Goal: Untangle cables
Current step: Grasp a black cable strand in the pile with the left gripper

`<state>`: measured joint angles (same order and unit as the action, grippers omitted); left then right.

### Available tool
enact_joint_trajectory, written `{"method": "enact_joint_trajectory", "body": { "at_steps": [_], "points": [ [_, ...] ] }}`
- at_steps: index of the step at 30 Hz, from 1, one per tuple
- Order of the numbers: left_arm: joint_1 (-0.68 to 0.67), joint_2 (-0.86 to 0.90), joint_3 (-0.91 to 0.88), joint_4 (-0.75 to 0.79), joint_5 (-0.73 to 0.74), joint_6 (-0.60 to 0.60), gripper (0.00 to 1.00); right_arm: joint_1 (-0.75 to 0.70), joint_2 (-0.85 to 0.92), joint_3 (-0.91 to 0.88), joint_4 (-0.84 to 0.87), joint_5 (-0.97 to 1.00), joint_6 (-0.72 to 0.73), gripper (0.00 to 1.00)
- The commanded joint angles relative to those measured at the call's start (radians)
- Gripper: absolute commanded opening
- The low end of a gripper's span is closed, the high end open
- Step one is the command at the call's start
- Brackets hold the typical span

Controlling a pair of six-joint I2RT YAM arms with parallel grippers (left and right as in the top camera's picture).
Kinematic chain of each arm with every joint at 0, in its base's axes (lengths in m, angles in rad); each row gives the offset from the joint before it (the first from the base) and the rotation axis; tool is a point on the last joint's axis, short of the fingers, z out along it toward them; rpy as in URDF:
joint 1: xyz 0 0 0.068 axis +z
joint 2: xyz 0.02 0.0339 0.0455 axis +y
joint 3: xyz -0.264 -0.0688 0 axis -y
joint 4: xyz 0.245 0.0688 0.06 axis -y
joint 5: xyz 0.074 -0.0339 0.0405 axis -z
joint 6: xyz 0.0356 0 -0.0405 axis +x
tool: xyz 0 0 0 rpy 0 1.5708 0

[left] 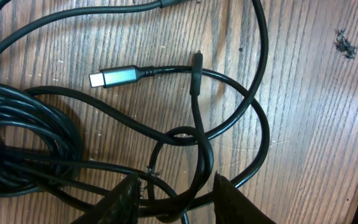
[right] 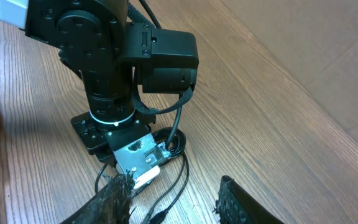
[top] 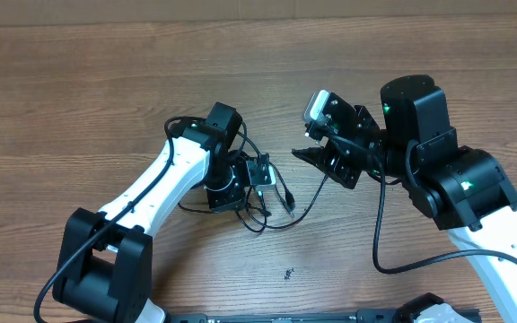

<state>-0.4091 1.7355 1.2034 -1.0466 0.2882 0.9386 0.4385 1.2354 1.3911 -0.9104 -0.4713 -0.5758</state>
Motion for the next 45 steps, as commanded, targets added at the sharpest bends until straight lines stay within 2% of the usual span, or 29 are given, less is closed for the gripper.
{"method": "enact_joint_trajectory", "body": {
  "at_steps": [1, 8, 19, 29, 37, 39, 40, 41, 42, 43, 45],
  "points": [
    [-0.006, 0.011, -0.004, 0.0, 0.016, 0.0, 0.38, -0.002, 0.001, 0.003, 0.002, 0.0, 0.005, 0.44],
    [-0.013, 0.011, -0.004, 0.011, 0.016, 0.0, 0.31, -0.002, 0.001, 0.003, -0.001, 0.0, 0.005, 0.44],
    [-0.008, 0.011, -0.005, 0.012, 0.016, 0.001, 0.31, -0.002, 0.001, 0.003, -0.013, 0.0, 0.004, 0.44],
    [-0.008, 0.011, -0.042, 0.015, 0.016, 0.008, 0.22, -0.002, 0.001, 0.003, -0.015, 0.0, 0.004, 0.44],
    [-0.008, 0.011, -0.065, 0.027, 0.016, 0.008, 0.21, -0.002, 0.001, 0.003, -0.015, 0.0, 0.004, 0.44],
    [-0.008, 0.011, -0.065, 0.028, 0.016, 0.008, 0.22, -0.002, 0.001, 0.003, -0.016, 0.0, 0.004, 0.44],
    [-0.008, 0.011, -0.065, 0.029, 0.016, 0.008, 0.28, -0.002, 0.001, 0.003, -0.016, 0.0, 0.004, 0.44],
    [-0.008, 0.011, -0.065, 0.031, 0.016, 0.008, 0.4, -0.002, 0.001, 0.003, -0.016, 0.0, 0.004, 0.44],
    [-0.008, 0.011, -0.065, 0.033, 0.016, 0.008, 0.44, -0.002, 0.001, 0.003, -0.016, 0.0, 0.004, 0.44],
    [-0.008, 0.011, -0.065, 0.034, 0.016, 0.008, 0.42, -0.002, 0.001, 0.003, -0.016, 0.0, 0.004, 0.44],
    [-0.008, 0.011, -0.065, 0.034, 0.016, 0.008, 0.29, -0.002, 0.001, 0.003, -0.016, 0.0, 0.004, 0.44]
  ]
}}
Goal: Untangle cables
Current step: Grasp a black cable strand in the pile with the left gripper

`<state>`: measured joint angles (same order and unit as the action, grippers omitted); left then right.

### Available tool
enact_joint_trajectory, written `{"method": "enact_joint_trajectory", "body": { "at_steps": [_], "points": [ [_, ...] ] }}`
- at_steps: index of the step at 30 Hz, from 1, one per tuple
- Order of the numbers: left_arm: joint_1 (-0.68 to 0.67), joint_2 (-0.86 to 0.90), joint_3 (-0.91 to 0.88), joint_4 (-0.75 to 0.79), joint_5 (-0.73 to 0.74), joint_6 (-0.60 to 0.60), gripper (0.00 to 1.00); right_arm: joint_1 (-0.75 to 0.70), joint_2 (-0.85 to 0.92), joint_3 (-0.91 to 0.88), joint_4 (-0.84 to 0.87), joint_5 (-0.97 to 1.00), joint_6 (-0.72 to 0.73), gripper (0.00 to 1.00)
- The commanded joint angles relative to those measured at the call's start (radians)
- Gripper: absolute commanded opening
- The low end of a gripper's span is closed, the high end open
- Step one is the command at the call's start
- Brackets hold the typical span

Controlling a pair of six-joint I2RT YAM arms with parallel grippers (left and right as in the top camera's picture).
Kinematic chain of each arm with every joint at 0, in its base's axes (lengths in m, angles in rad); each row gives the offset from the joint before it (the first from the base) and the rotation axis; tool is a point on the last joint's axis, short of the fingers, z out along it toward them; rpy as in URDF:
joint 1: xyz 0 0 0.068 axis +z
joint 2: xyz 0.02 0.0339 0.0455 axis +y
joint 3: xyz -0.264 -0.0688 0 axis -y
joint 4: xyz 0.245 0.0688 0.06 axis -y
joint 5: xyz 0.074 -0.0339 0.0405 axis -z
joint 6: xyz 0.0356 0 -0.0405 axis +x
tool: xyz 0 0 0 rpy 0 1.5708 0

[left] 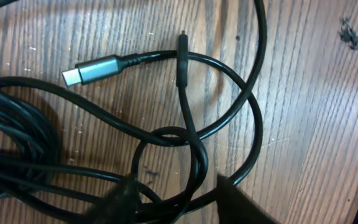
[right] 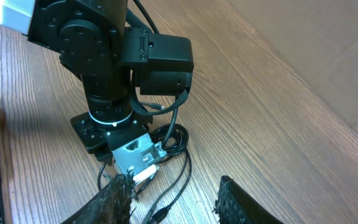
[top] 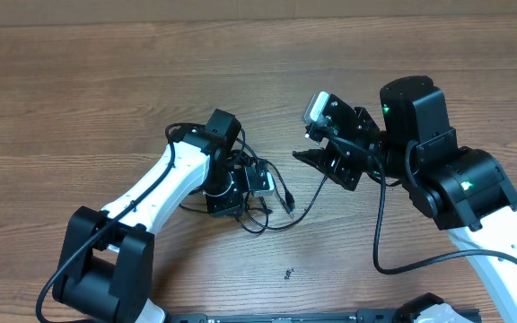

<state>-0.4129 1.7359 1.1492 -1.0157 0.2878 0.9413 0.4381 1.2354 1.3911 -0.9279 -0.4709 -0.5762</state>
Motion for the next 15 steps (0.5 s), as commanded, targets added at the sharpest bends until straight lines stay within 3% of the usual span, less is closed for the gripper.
{"method": "enact_joint_trajectory", "body": {
  "at_steps": [1, 4, 13, 15],
  "points": [
    [-0.004, 0.011, -0.011, 0.002, 0.016, 0.006, 0.21, -0.002, 0.001, 0.003, 0.001, 0.0, 0.005, 0.44],
    [-0.003, 0.011, -0.011, 0.002, 0.016, 0.006, 0.04, -0.002, 0.001, 0.003, 0.002, -0.001, 0.005, 0.44],
    [-0.006, 0.011, -0.007, 0.002, 0.011, 0.004, 0.04, -0.002, 0.001, 0.003, -0.002, 0.0, 0.004, 0.44],
    [-0.006, 0.01, 0.009, -0.004, -0.017, -0.042, 0.04, -0.002, 0.001, 0.003, -0.002, 0.0, 0.004, 0.44]
  ]
}}
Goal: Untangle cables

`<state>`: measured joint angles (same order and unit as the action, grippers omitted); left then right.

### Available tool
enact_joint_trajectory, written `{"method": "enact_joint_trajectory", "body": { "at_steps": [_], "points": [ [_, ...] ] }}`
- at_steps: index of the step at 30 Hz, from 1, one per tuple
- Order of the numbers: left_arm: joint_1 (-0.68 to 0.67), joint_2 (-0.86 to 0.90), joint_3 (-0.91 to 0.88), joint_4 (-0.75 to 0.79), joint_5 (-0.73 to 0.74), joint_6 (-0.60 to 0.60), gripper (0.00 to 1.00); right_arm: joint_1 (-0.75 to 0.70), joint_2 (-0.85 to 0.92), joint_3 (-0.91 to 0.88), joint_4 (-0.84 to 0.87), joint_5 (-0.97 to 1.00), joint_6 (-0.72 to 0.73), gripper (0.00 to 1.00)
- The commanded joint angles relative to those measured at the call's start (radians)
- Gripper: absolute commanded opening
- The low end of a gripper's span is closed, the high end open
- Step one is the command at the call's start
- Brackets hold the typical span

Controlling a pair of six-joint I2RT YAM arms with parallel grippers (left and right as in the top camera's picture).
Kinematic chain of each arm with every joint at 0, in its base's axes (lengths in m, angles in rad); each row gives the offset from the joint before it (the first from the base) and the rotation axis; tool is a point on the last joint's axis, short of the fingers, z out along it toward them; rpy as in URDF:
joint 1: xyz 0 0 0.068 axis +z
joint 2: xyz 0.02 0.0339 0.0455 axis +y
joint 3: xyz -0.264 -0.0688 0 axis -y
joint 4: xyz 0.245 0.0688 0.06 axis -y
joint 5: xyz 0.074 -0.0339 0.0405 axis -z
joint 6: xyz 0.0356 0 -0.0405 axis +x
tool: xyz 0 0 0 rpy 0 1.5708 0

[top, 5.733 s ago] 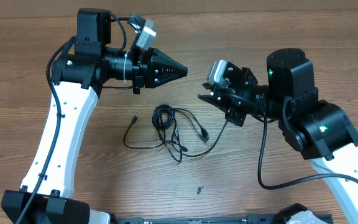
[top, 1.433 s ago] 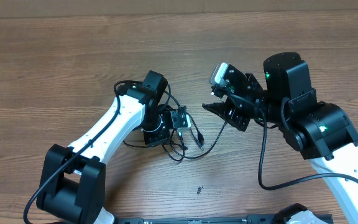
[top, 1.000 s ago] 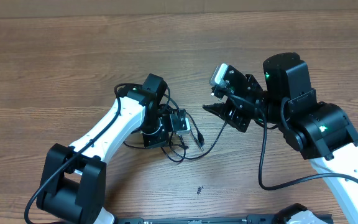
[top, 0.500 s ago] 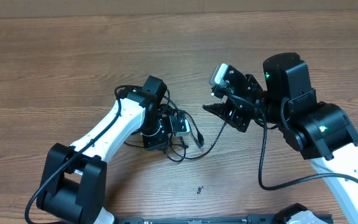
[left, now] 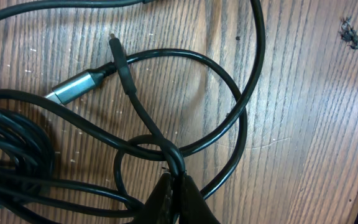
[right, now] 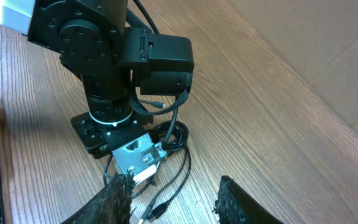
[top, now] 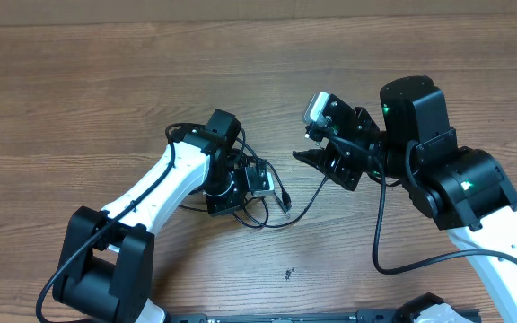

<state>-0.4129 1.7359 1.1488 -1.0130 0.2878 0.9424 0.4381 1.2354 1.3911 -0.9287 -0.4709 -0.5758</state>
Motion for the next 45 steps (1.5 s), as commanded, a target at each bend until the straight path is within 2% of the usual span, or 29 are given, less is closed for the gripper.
{"method": "enact_joint_trajectory", "body": {
  "at_steps": [1, 6, 11, 14, 17, 25, 30, 33, 35, 37, 40, 45],
  "points": [
    [-0.006, 0.01, 0.024, -0.011, -0.034, -0.08, 0.04, -0.002, 0.001, 0.003, -0.001, 0.0, 0.004, 0.44],
    [-0.006, 0.006, 0.176, -0.096, -0.05, -0.267, 0.04, -0.002, 0.001, 0.003, -0.001, -0.001, 0.004, 0.44],
    [-0.006, 0.006, 0.41, -0.211, -0.007, -0.48, 0.04, -0.002, 0.001, 0.003, -0.001, -0.001, 0.004, 0.44],
    [-0.006, 0.006, 0.541, -0.271, 0.097, -0.467, 0.04, -0.002, 0.001, 0.003, -0.001, -0.001, 0.004, 0.44],
    [-0.006, 0.006, 0.612, -0.273, 0.14, -0.468, 0.04, -0.002, 0.001, 0.003, -0.002, -0.001, 0.004, 0.44],
    [-0.006, 0.006, 0.7, -0.293, 0.325, -0.462, 0.04, -0.002, 0.001, 0.003, -0.002, 0.0, 0.004, 0.44],
    [-0.006, 0.006, 0.743, -0.389, 0.526, -0.299, 0.04, -0.002, 0.001, 0.003, 0.0, 0.009, -0.001, 0.44],
    [-0.005, 0.005, 0.778, -0.438, 0.605, -0.247, 0.04, -0.002, 0.001, 0.003, 0.0, 0.026, -0.002, 0.45],
    [0.0, 0.002, 0.8, -0.447, 0.625, -0.245, 0.04, -0.002, 0.001, 0.003, 0.0, 0.026, -0.005, 0.45],
    [0.001, 0.001, 0.825, -0.449, 0.659, -0.246, 0.04, -0.002, 0.001, 0.003, -0.001, 0.026, -0.005, 0.52],
    [0.002, 0.001, 0.869, -0.449, 0.733, -0.246, 0.04, -0.002, 0.001, 0.003, -0.001, 0.026, -0.008, 0.53],
    [0.002, 0.001, 0.892, -0.447, 0.74, -0.246, 0.04, -0.002, 0.001, 0.003, -0.001, 0.026, -0.008, 0.55]
  ]
}}
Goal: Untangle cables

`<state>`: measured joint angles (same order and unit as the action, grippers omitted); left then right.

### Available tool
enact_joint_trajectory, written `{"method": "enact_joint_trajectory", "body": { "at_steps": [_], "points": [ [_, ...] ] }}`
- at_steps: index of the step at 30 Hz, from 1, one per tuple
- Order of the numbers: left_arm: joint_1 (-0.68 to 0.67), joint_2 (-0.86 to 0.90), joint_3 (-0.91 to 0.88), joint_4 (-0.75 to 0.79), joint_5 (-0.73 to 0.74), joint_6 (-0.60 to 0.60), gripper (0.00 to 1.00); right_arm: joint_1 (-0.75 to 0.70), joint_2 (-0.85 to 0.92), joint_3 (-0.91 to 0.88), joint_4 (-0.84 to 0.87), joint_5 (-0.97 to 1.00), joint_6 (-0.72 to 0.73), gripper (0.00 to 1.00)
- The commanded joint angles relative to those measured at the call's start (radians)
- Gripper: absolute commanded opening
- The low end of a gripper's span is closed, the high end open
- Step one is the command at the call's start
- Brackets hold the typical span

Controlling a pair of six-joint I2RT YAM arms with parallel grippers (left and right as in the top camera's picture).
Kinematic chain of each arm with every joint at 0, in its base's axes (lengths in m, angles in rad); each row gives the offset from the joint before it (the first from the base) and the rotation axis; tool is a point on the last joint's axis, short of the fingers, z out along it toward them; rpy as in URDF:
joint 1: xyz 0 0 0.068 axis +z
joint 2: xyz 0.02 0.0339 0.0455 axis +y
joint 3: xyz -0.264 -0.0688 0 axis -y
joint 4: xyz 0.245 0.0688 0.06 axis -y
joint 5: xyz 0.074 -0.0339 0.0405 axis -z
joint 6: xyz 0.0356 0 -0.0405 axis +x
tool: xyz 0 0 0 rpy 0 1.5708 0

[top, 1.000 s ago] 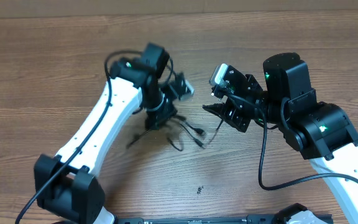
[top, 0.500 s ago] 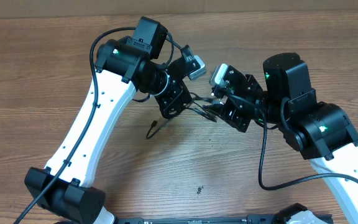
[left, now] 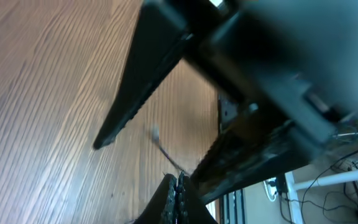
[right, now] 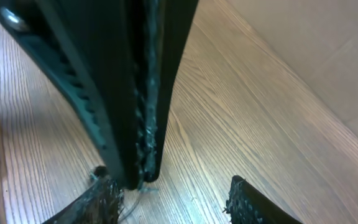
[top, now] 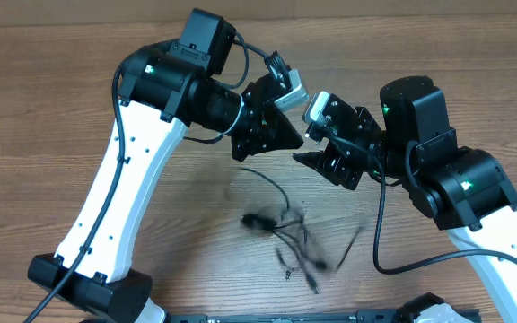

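The tangle of black cables (top: 287, 235) shows blurred in the overhead view, hanging over the table middle below my raised left gripper (top: 240, 153). That gripper (left: 178, 184) is shut on a thin black cable strand (left: 160, 144). In the right wrist view its closed fingers (right: 143, 168) fill the foreground, with a strand trailing beneath. My right gripper (top: 316, 160) is open and empty right beside it; its two fingers (right: 107, 198) stand wide apart. The plugs cannot be made out in the blur.
The wooden table (top: 52, 117) carries a small dark speck of debris (top: 287, 273) near the front. The two arms are very close together over the middle. A black rail (top: 285, 317) runs along the table's front edge.
My left gripper, then shut on a strand low on the table, is now lifted high and to the right, next to the right gripper. The tangle has come up off its spot and swings below.
At first my left gripper stood open over the crossing strands beside a silver USB-C plug. It stayed open but shifted over the crossing, then it was shut on a strand there. Now it is raised with the cable hanging. The right gripper stayed open in place throughout.
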<state>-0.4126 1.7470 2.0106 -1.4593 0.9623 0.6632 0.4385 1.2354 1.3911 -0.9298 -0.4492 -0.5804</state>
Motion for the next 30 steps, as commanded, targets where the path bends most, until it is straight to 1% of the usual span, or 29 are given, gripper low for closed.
{"method": "enact_joint_trajectory", "body": {
  "at_steps": [1, 2, 5, 6, 9, 12, 16, 18, 19, 22, 23, 25, 26, 27, 28, 29, 30],
  "points": [
    [0.002, -0.01, 0.031, -0.003, 0.061, 0.033, 0.04, -0.002, 0.001, 0.003, 0.0, 0.004, -0.003, 0.55],
    [0.002, -0.01, 0.031, -0.005, 0.045, 0.033, 0.04, -0.002, 0.001, 0.003, 0.0, 0.004, -0.003, 0.55],
    [0.002, -0.01, 0.029, -0.021, -0.064, 0.029, 0.04, -0.002, 0.001, 0.003, -0.001, 0.004, -0.003, 0.55],
    [0.002, -0.008, 0.027, -0.048, -0.148, 0.029, 0.04, -0.002, 0.001, 0.003, -0.008, 0.004, -0.003, 0.55],
    [-0.002, -0.004, 0.02, -0.108, -0.267, 0.03, 0.08, -0.002, 0.001, 0.003, -0.025, 0.004, -0.003, 0.55],
    [-0.003, -0.002, -0.019, -0.184, -0.387, 0.03, 0.06, -0.002, 0.001, 0.003, -0.027, 0.004, -0.003, 0.55],
    [-0.002, -0.002, -0.083, -0.231, -0.391, 0.07, 0.05, -0.002, 0.001, 0.003, -0.047, 0.005, -0.002, 0.55],
    [-0.007, -0.002, -0.134, -0.23, -0.389, 0.075, 0.09, -0.002, 0.001, 0.003, -0.081, 0.004, -0.002, 0.56],
    [-0.007, -0.002, -0.15, -0.23, -0.389, 0.079, 0.14, -0.002, 0.001, 0.003, -0.097, 0.004, -0.002, 0.58],
    [-0.007, -0.002, -0.211, -0.198, -0.404, 0.092, 0.16, -0.002, 0.002, 0.003, -0.171, 0.003, -0.002, 0.58],
    [-0.007, -0.001, -0.224, -0.171, -0.416, 0.087, 0.16, -0.002, 0.003, 0.003, -0.197, 0.0, -0.002, 0.59],
    [-0.006, -0.001, -0.241, -0.106, -0.442, 0.053, 0.23, -0.002, 0.011, 0.003, -0.25, -0.032, -0.002, 0.61],
    [-0.005, -0.001, -0.242, -0.065, -0.463, 0.022, 0.29, -0.002, 0.018, 0.003, -0.277, -0.066, -0.002, 0.7],
    [-0.004, -0.001, -0.243, -0.018, -0.489, -0.018, 0.32, -0.002, 0.025, 0.003, -0.298, -0.096, -0.002, 0.72],
    [-0.004, -0.001, -0.243, 0.027, -0.516, -0.06, 0.34, -0.002, 0.032, 0.002, -0.316, -0.121, -0.002, 0.72],
    [-0.002, -0.001, -0.243, 0.079, -0.548, -0.111, 0.39, -0.002, 0.044, 0.002, -0.346, -0.157, -0.002, 0.81],
    [0.0, -0.001, -0.243, 0.116, -0.569, -0.151, 0.43, -0.001, 0.054, 0.002, -0.366, -0.175, -0.002, 0.85]
  ]
}}
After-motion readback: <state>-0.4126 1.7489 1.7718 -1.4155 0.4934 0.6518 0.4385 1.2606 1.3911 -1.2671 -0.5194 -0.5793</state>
